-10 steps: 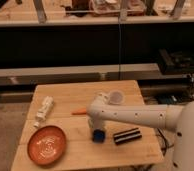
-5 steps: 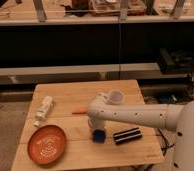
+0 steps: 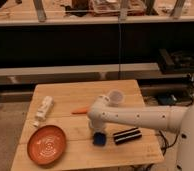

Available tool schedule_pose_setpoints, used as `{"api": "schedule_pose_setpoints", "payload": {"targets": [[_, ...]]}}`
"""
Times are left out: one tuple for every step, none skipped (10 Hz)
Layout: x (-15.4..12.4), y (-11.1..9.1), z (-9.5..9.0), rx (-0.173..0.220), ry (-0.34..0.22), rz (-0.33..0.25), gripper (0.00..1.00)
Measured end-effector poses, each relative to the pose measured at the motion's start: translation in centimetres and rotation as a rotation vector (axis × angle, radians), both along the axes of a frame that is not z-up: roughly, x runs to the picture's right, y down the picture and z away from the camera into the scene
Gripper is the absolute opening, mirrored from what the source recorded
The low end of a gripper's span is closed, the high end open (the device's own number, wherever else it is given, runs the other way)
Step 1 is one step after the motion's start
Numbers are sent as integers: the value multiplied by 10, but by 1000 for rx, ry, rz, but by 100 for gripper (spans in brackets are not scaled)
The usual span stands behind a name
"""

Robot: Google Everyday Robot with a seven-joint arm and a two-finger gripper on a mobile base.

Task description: Wipe the white sponge on the table

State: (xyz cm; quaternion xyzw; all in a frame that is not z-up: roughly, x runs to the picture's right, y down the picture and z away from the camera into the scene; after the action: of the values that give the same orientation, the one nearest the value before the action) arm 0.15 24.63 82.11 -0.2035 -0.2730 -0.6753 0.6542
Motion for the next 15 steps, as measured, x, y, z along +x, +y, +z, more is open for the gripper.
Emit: {"api": "schedule_pose_setpoints", "payload": {"targets": [[-1, 0, 0, 0, -2, -1, 0], [-1, 0, 0, 0, -3, -2, 0], [-1, 1, -2, 2, -6, -4, 0], [-1, 7, -11, -14, -24, -3, 6], [0, 14, -21, -15, -33, -7, 8], [3, 24, -29, -19, -28, -4, 4], [3, 28, -32, -14, -28, -9, 1], [4, 29, -33, -13, -29, -11, 1], [5, 25, -31, -12, -32, -9, 1], [10, 18, -26, -15, -33, -7, 1], [14, 8, -18, -18, -31, -2, 1], [16, -3, -10, -20, -31, 1, 1], [15, -12, -3, -21, -35, 7, 1], [22, -16, -1, -23, -27, 18, 1], [25, -17, 0, -26, -26, 11, 1]]}}
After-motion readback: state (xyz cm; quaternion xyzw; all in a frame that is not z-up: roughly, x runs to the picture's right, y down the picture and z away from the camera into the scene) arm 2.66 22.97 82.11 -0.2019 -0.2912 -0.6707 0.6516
